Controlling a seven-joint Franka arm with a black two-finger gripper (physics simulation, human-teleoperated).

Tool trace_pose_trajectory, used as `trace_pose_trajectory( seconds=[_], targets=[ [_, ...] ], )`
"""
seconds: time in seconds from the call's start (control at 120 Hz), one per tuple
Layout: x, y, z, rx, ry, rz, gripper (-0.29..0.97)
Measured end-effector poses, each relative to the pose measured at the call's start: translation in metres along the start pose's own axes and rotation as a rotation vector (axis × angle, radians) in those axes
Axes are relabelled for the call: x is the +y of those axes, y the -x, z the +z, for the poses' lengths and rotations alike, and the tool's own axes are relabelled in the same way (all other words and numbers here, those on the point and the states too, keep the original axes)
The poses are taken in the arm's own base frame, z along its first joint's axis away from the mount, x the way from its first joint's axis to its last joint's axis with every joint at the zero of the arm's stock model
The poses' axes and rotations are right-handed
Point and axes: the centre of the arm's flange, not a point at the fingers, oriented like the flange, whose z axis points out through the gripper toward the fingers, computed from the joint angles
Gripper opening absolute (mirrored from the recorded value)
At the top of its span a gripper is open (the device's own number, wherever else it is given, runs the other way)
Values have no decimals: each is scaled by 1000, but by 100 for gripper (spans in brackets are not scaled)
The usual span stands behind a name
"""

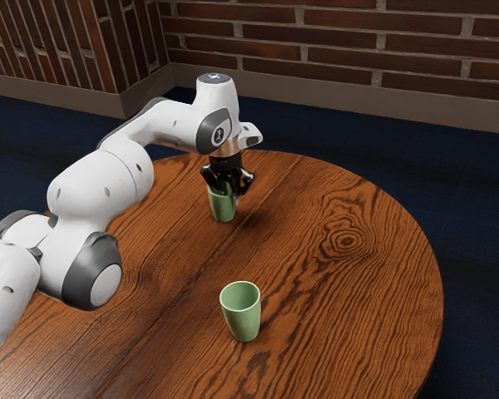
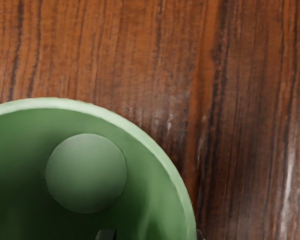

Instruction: Place the left cup onto the right cup

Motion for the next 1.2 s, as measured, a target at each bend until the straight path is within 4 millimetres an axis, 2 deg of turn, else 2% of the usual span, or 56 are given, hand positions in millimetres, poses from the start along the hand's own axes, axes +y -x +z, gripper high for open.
trace_pose_trajectory(
  seconds=[0.108, 0.275, 0.9, 1.033, 1.2],
  targets=[
    [-1, 1, -1, -6, -5, -7, -2],
    [-4, 1, -2, -15, -14, -18, -8],
    [-9, 4, -6, -32, -61, -34, -11],
    [-7, 5, -27, -23, -68, -33, -11],
    [3, 15, -75, -26, -27, -28, -10]
  ],
)
